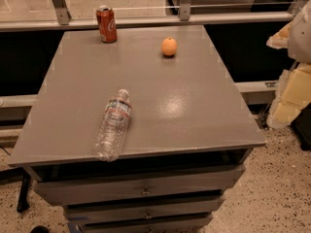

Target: Move orange near water bottle

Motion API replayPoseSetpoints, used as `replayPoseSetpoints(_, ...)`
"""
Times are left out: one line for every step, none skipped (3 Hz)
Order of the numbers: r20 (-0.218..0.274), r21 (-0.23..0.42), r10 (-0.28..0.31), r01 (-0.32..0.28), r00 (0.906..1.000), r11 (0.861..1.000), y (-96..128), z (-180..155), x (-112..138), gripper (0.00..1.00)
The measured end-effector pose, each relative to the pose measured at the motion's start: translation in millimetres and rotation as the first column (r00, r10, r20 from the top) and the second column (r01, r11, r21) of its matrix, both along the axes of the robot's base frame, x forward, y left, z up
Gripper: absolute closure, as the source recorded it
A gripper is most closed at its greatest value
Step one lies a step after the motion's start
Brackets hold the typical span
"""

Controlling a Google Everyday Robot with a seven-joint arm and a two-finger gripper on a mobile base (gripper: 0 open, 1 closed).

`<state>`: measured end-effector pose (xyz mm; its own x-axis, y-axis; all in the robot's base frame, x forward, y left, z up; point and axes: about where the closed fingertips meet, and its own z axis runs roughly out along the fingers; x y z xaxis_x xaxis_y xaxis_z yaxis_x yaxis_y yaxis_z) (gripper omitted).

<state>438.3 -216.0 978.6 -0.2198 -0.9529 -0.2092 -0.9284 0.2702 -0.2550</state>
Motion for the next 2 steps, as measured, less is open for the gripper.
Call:
replayPoseSetpoints(0.000, 0.000, 0.000, 0.000, 1.0000, 1.000, 0, 0, 0, 0.00)
replayPoseSetpoints(0.032, 0.040, -0.021, 0.019, 0.9993, 0.999, 2, -10, 27, 0.00)
